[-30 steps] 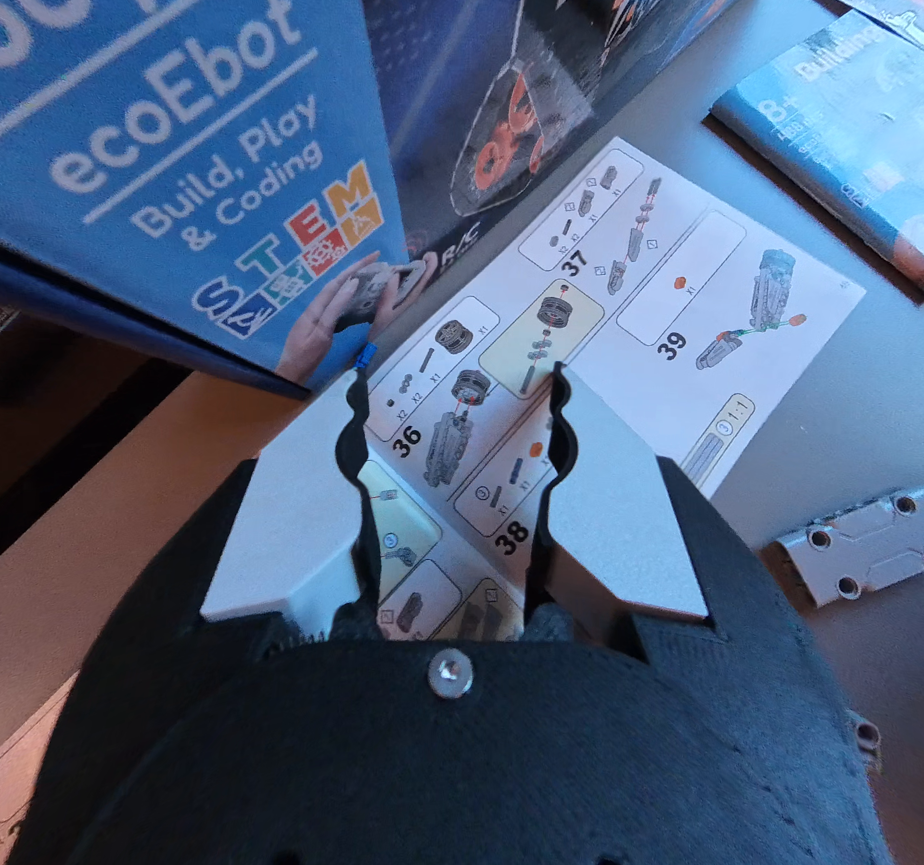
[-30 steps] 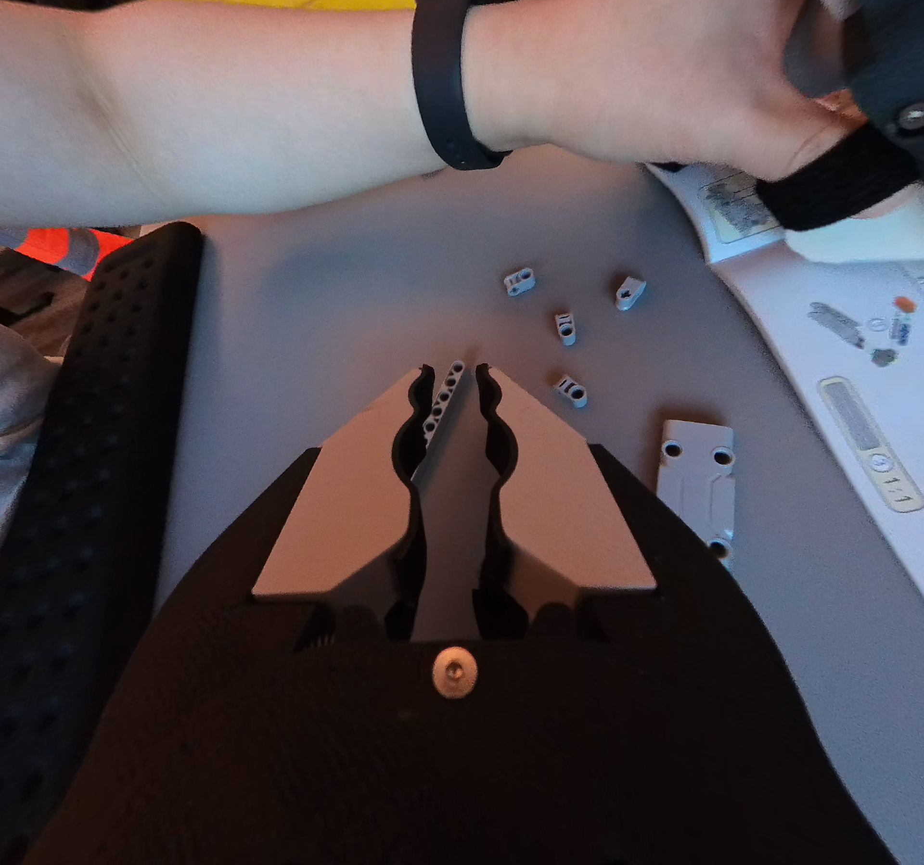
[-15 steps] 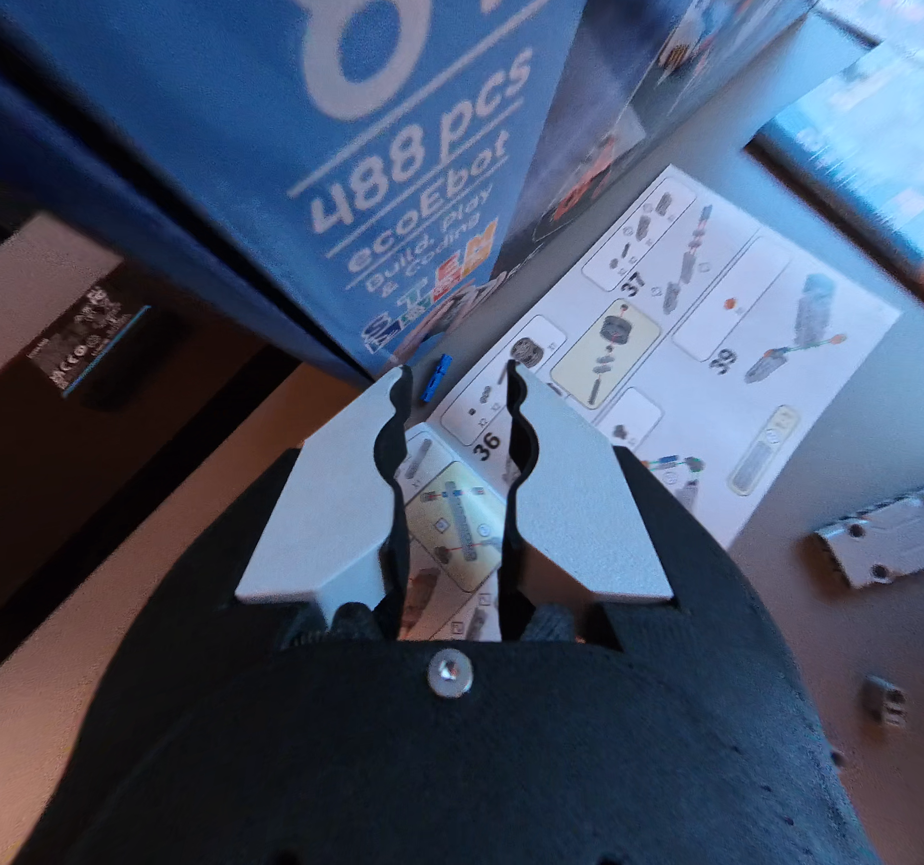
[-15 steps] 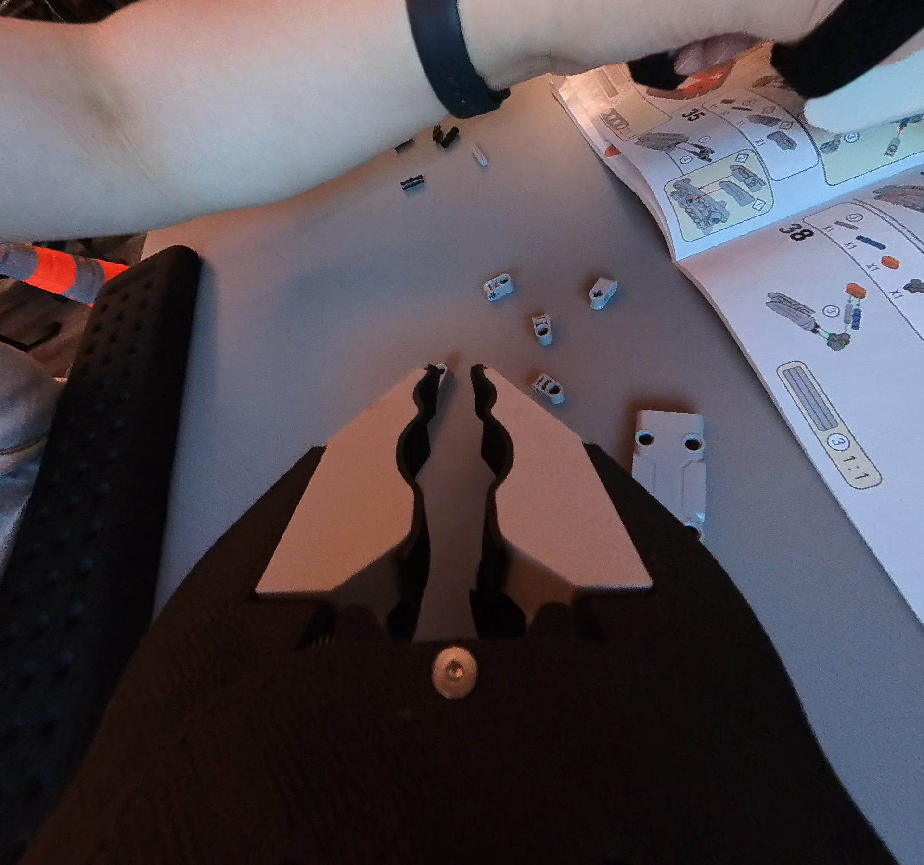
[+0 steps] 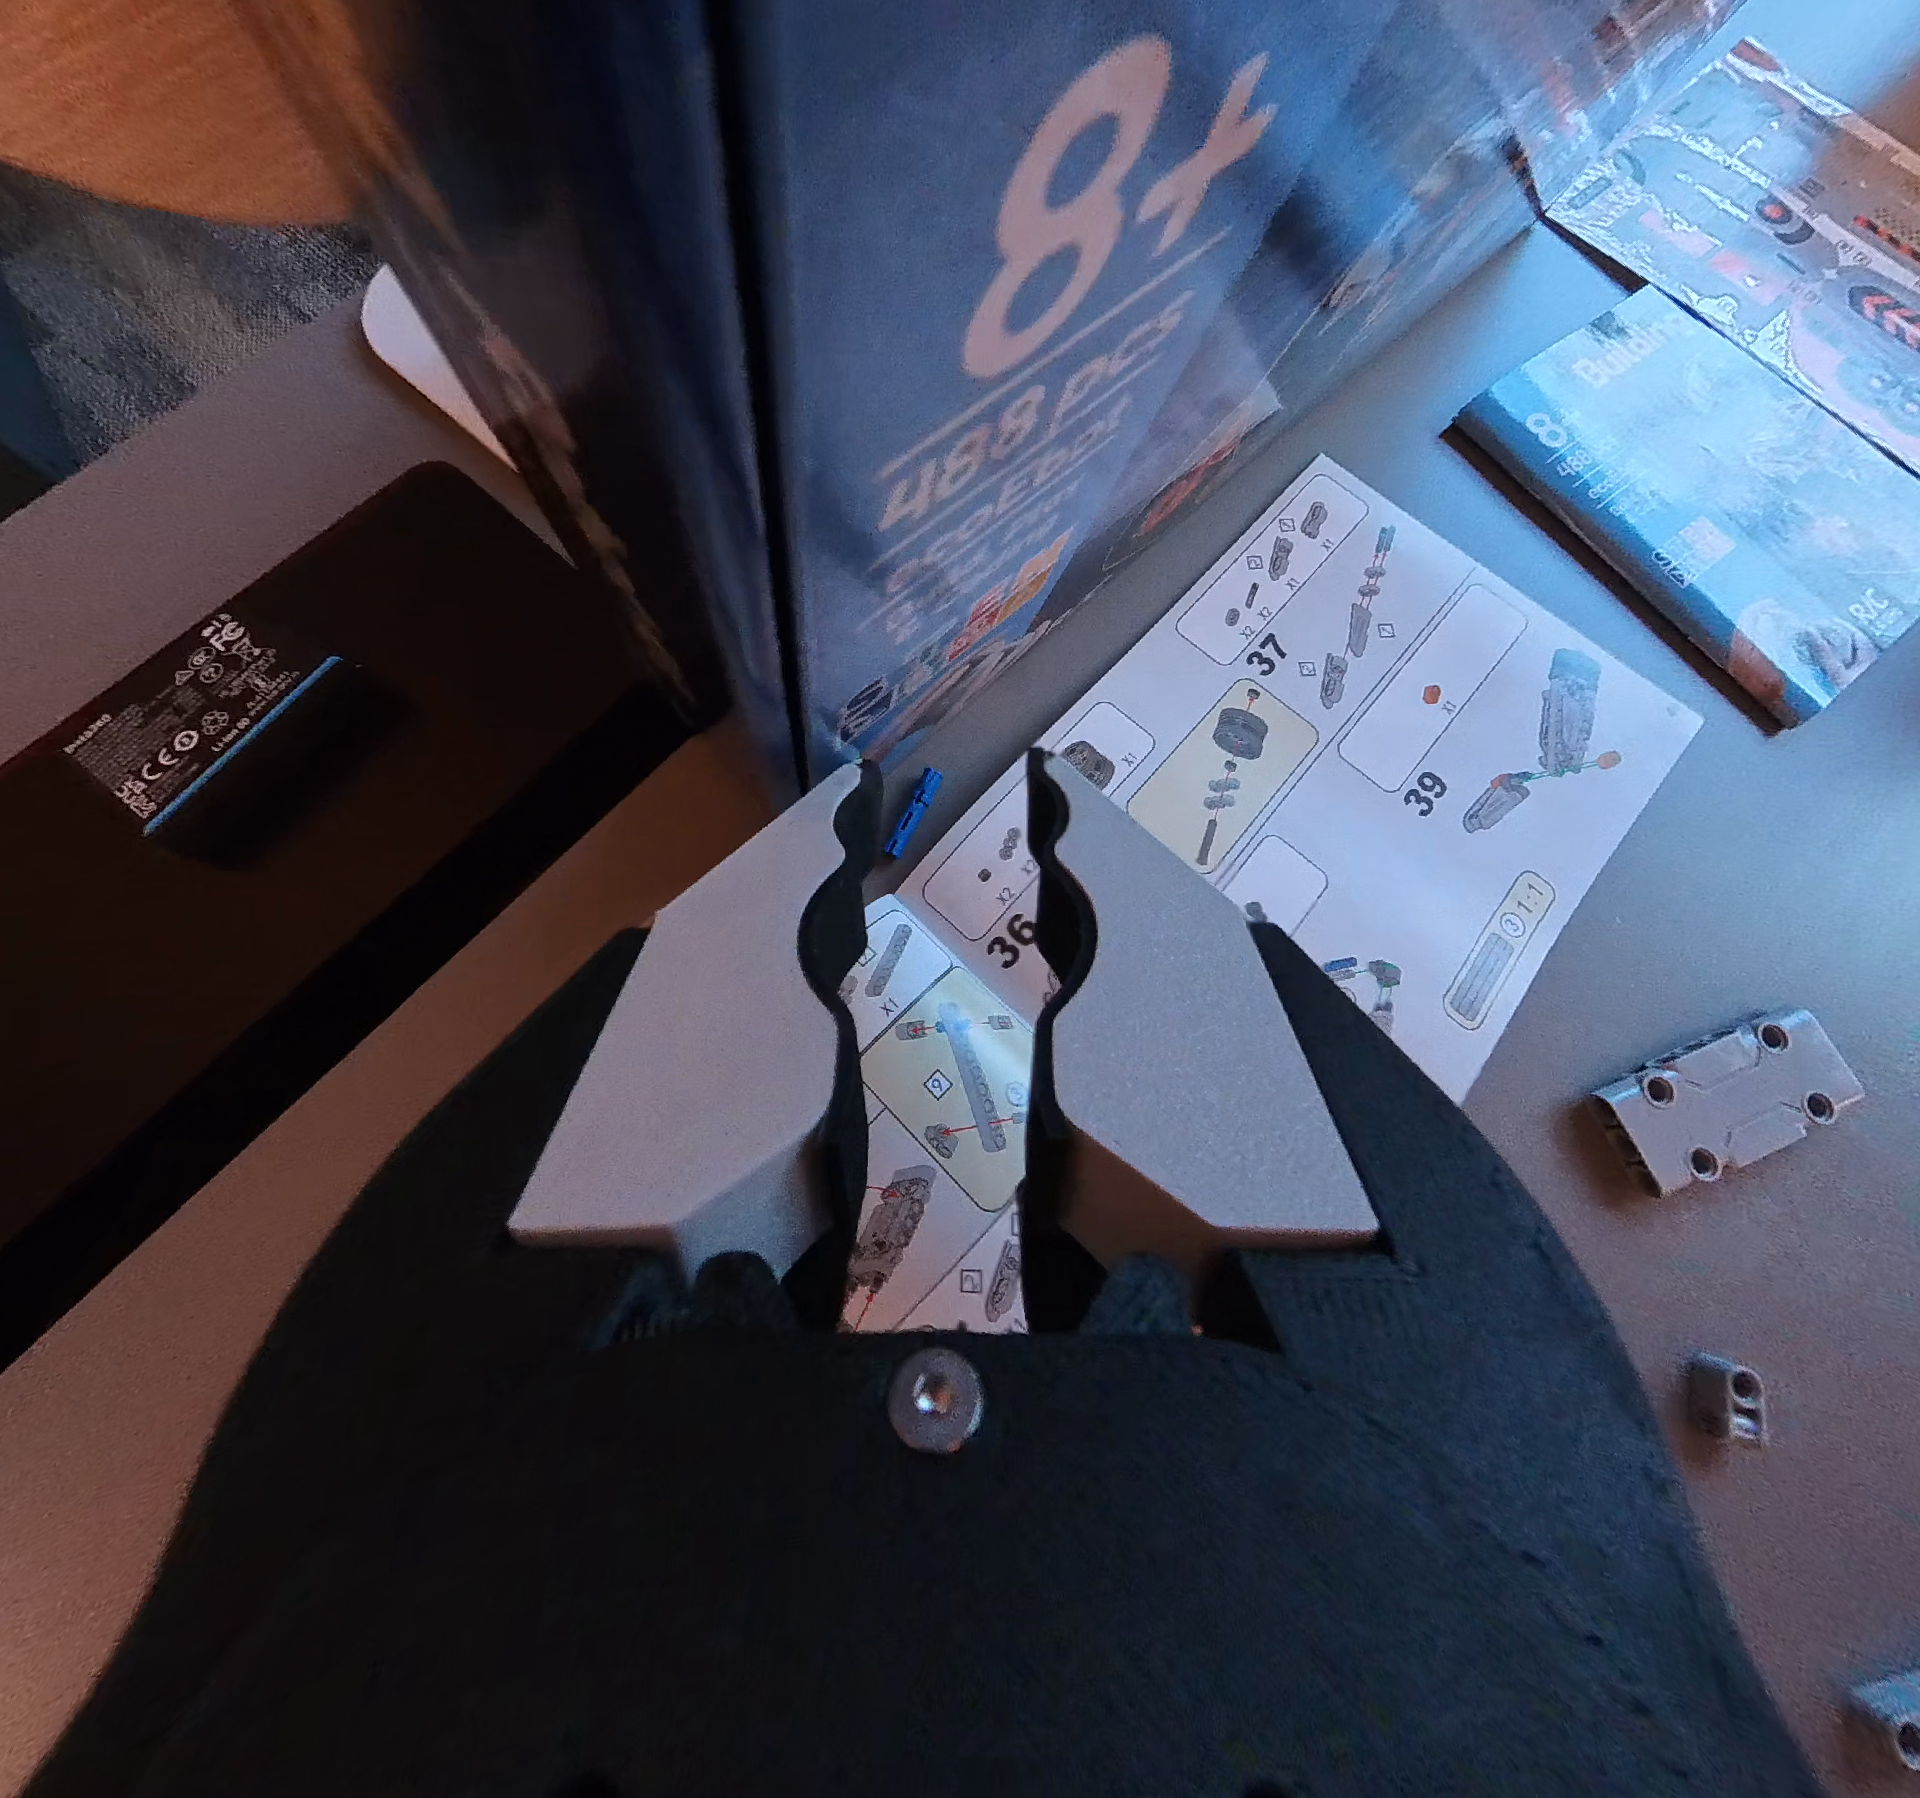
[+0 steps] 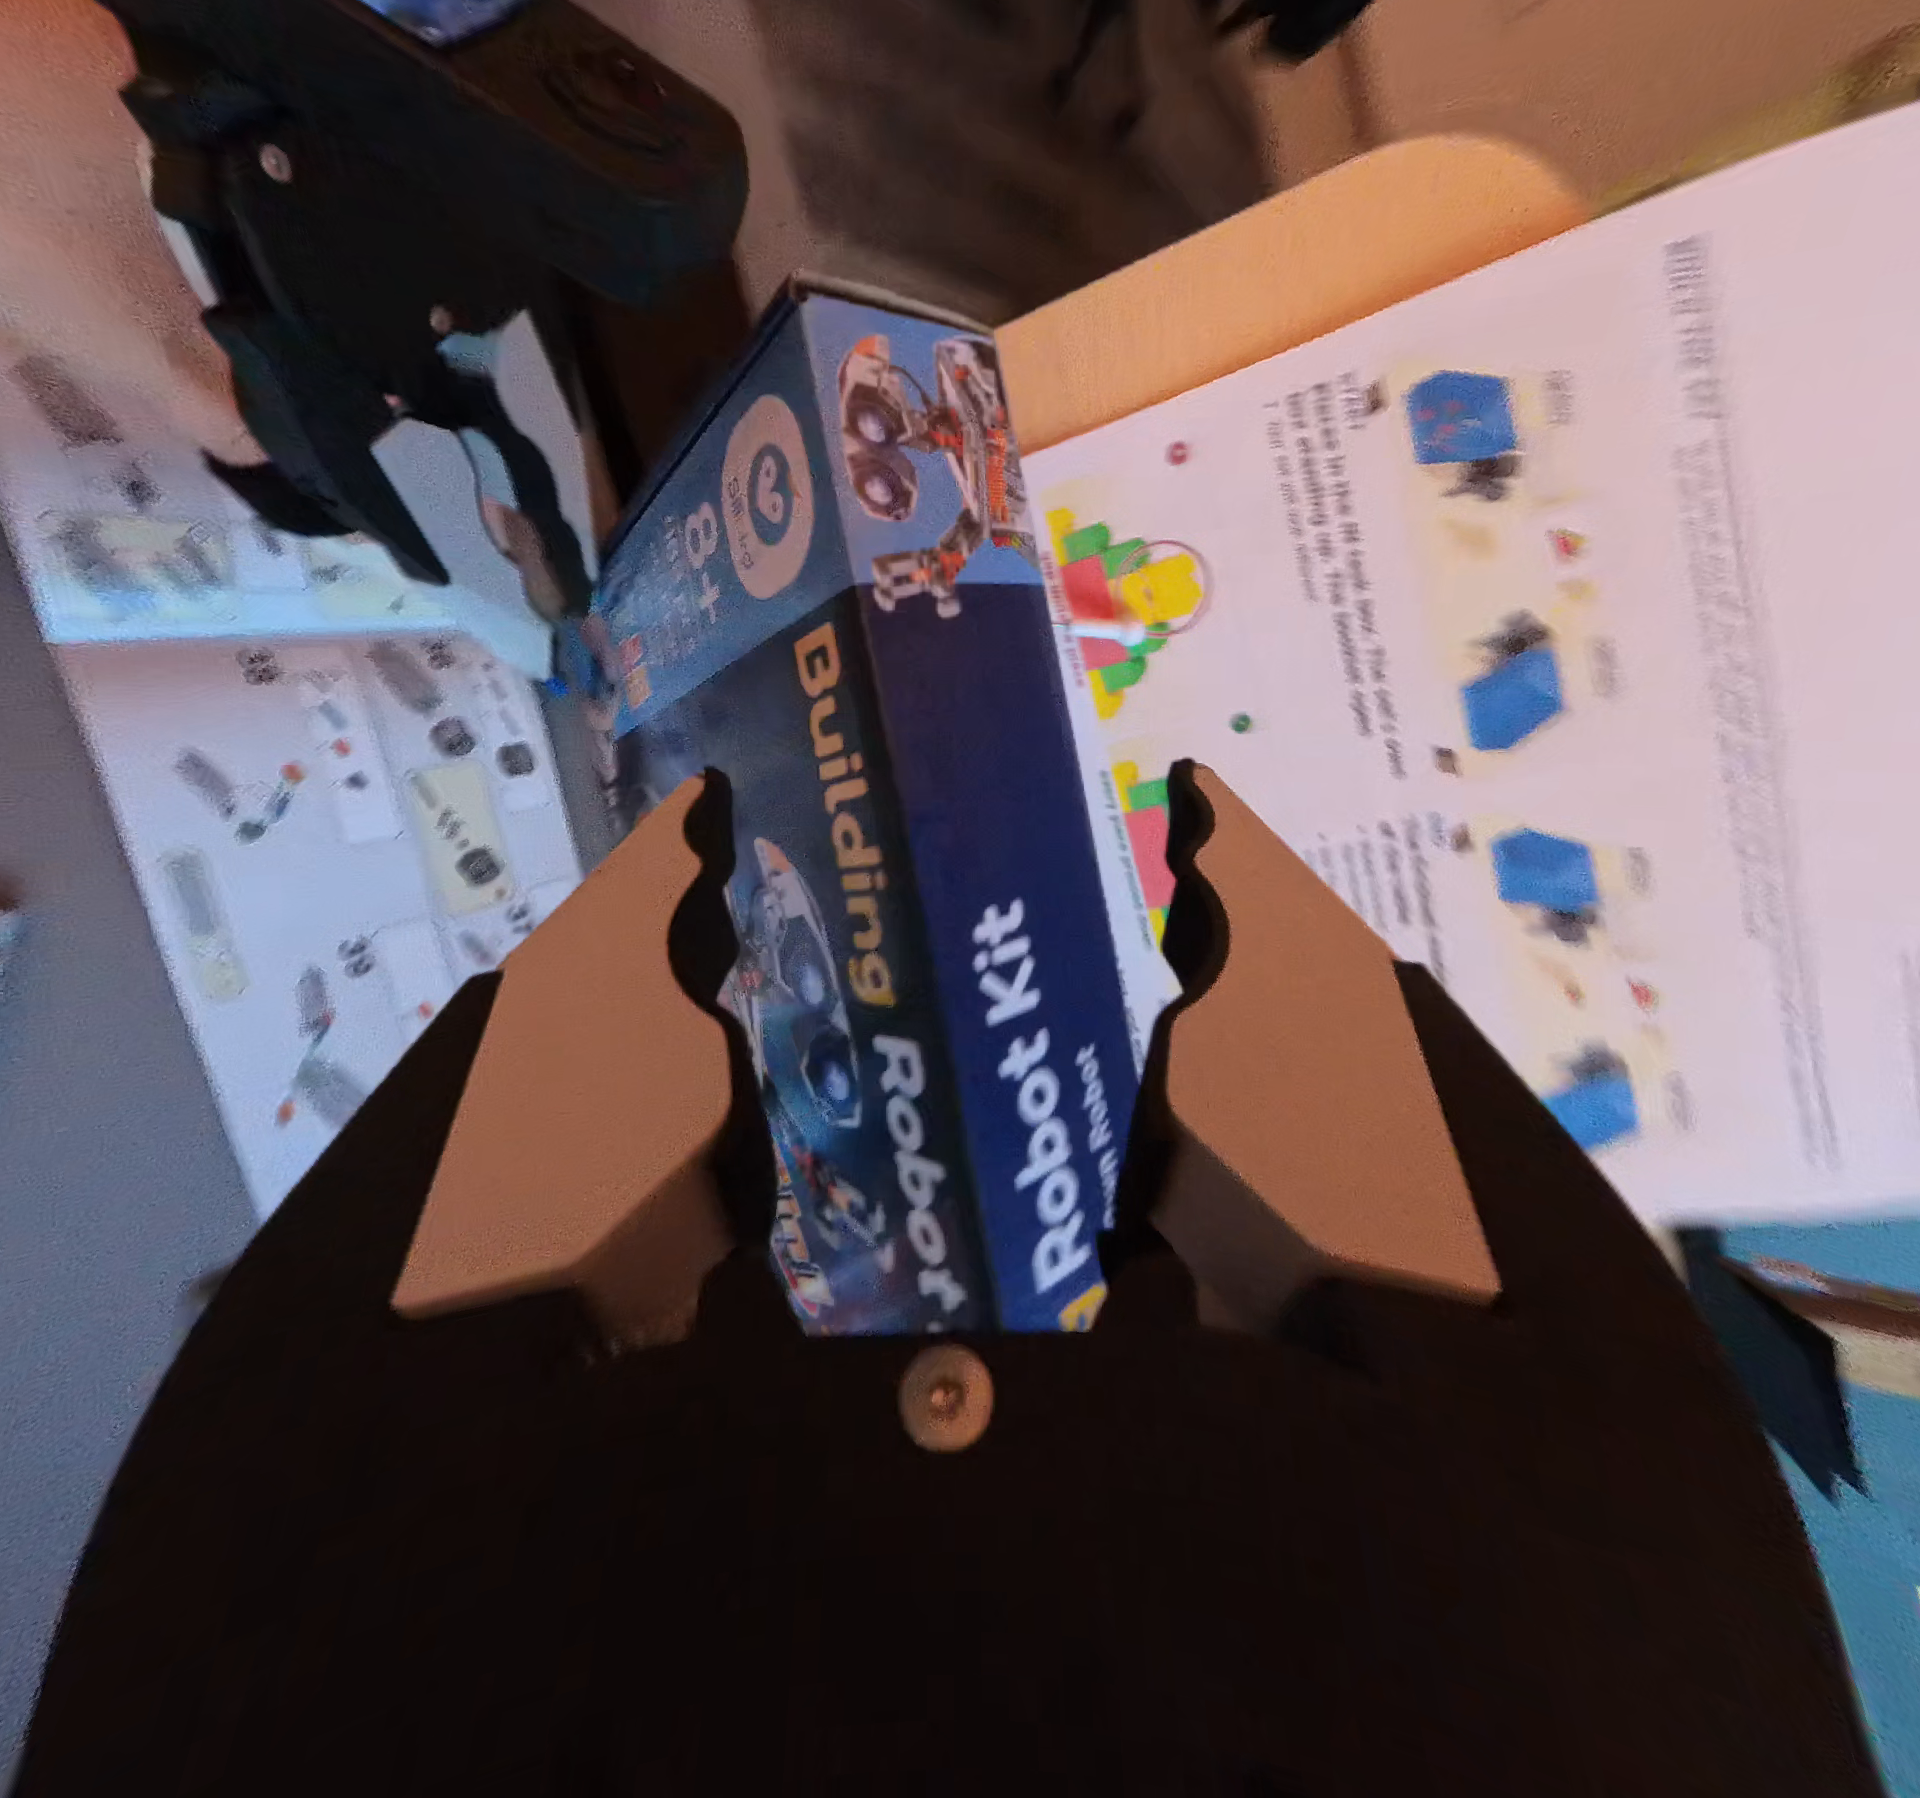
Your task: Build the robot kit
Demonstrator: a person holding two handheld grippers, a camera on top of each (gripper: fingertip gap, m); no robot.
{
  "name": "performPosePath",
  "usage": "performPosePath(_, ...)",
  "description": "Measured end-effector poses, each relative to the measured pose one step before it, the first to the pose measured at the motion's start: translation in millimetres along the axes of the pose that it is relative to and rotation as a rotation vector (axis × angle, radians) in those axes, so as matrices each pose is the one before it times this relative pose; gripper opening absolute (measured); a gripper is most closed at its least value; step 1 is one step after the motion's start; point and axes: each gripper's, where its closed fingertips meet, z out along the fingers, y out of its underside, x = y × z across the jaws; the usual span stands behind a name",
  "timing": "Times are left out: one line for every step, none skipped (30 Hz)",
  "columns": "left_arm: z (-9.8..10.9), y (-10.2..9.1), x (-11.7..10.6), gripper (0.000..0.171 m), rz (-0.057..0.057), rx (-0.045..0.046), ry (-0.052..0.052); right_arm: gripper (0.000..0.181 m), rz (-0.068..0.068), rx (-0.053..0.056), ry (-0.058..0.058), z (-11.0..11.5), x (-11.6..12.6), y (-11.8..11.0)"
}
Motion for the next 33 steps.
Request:
performPosePath(0.77,0.44,-0.65,0.026,-0.0042,0.00198,0.0016,0.083,-0.0060,-0.0399,-0.1170,7.91,-2.14,-1.35)
performPosePath(0.82,0.80,-0.39,0.027,-0.0044,-0.00127,0.0024,0.083,-0.0177,-0.0682,-0.0747,6.92,1.72,4.03)
performPosePath(0.39,0.33,-0.08,0.028,-0.0002,-0.00041,0.0025,0.085,-0.0326,-0.0902,-0.0415,6.53,3.57,9.33)
performPosePath(-0.36,-0.37,-0.33,0.028,0.0041,0.00166,0.0006,0.085,-0.0296,-0.0840,-0.0500,6.99,-0.86,10.92)
performPosePath(-0.94,-0.87,-0.53,0.027,0.0073,0.00418,-0.0009,0.085,-0.0166,-0.0707,-0.0227,6.82,2.15,9.36)
performPosePath(-1.23,-1.22,-0.68,0.026,0.0098,0.00662,-0.0022,0.081,0.0028,-0.0529,-0.0108,6.32,3.36,7.23)
performPosePath(-1.12,-1.19,-0.42,0.026,0.0113,0.00654,0.0009,0.074,0.0125,-0.0269,-0.0509,5.82,-4.24,3.09)
performPosePath(-1.11,-0.93,0.73,0.027,0.0153,0.00342,0.0091,0.071,0.0202,-0.0113,-0.0339,4.32,-2.30,0.75)
performPosePath(-1.18,0.09,0.13,0.028,0.0201,-0.00350,0.0074,0.070,0.0136,-0.0010,-0.0075,0.80,1.54,-0.35)
performPosePath(-1.35,1.57,-1.37,0.027,0.0296,-0.01412,-0.0014,0.069,0.0012,-0.0024,-0.0078,-0.21,-0.28,0.93)
performPosePath(-1.52,1.98,-1.08,0.026,0.0406,-0.01676,-0.0002,0.069,-0.0155,-0.0131,-0.0003,-0.52,-0.15,3.58)
performPosePath(-1.07,2.39,0.24,0.024,0.0480,-0.01702,0.0059,0.069,-0.0076,-0.0228,-0.0008,-0.57,0.09,6.99)
performPosePath(-0.51,2.87,-0.34,0.024,0.0505,-0.02042,-0.0010,0.069,-0.0004,-0.0302,-0.0019,-0.29,0.34,10.06)
performPosePath(0.52,3.23,-0.52,0.020,0.0481,-0.02319,-0.0051,0.069,-0.0008,-0.0330,-0.0016,0.07,0.60,11.90)
performPosePath(1.83,3.26,-0.66,0.016,0.0395,-0.02588,-0.0045,0.069,0.0011,-0.0306,-0.0004,0.49,0.83,12.09)
performPosePath(3.07,2.24,-0.70,0.016,0.0300,-0.02252,-0.0037,0.069,0.0058,-0.0197,0.0005,0.86,0.87,10.72)
performPosePath(4.22,1.59,0.73,0.015,0.0239,-0.02022,0.0065,0.069,0.0085,-0.0125,0.0007,1.07,1.00,8.89)
performPosePath(5.04,2.30,0.14,0.014,0.0155,-0.02704,0.0056,0.069,0.0100,-0.0093,0.0006,0.98,1.15,7.42)
performPosePath(5.31,1.36,0.80,0.015,0.0117,-0.02333,0.0115,0.069,0.0116,-0.0040,-0.0018,0.81,0.80,5.69)
performPosePath(5.09,0.00,2.68,0.015,0.0096,-0.01530,0.0238,0.069,0.0062,0.0047,-0.0013,0.48,0.30,3.23)
performPosePath(4.62,-0.30,1.36,0.014,0.0017,-0.01618,0.0189,0.069,-0.0015,0.0087,-0.0002,-0.05,-0.12,1.34)
performPosePath(4.22,-0.55,1.08,0.013,0.0012,-0.01575,0.0193,0.069,-0.0006,0.0061,0.0004,0.04,-0.08,0.48)
performPosePath(3.84,-0.04,0.46,0.012,0.0065,-0.02031,0.0141,0.069,0.0019,0.0023,0.0000,0.00,-0.02,0.09)
performPosePath(3.54,1.47,-0.86,0.012,0.0111,-0.03038,0.0051,0.069,-0.0025,0.0000,0.0005,-0.05,-0.28,0.11)
performPosePath(2.13,0.24,-1.29,0.011,0.0082,-0.02444,0.0006,0.069,-0.0010,-0.0003,0.0004,-0.02,-0.09,0.04)
performPosePath(1.06,-1.03,-1.69,0.007,0.0015,-0.01393,-0.0038,0.069,0.0007,0.0009,-0.0005,-0.02,-0.06,0.08)
performPosePath(1.61,0.89,0.95,0.003,0.0048,-0.02274,0.0092,0.069,-0.0011,0.0036,-0.0005,-0.04,-0.15,0.11)
performPosePath(1.30,0.56,0.50,0.003,0.0035,-0.01419,0.0038,0.069,0.0002,0.0047,-0.0004,0.04,0.00,-0.04)
performPosePath(0.22,0.75,0.04,0.003,0.0062,-0.01260,0.0005,0.069,0.0003,0.0039,-0.0004,-0.06,-0.10,0.07)
performPosePath(-0.45,1.32,-1.53,0.002,0.0084,-0.01696,-0.0095,0.069,-0.0021,0.0040,-0.0001,-0.12,-0.21,-0.03)
performPosePath(-0.93,2.23,-3.93,0.002,0.0107,-0.01254,-0.0288,0.069,-0.0004,0.0053,-0.0001,-0.16,-0.14,-0.22)
performPosePath(-3.31,0.66,-2.34,0.003,0.0131,0.01322,-0.0254,0.069,-0.0015,0.0103,-0.0011,-0.43,-0.71,-1.81)
performPosePath(-7.55,-2.97,-2.16,0.003,-0.0011,0.04754,-0.0273,0.069,-0.0012,0.0201,-0.0050,-0.80,-1.30,-3.88)
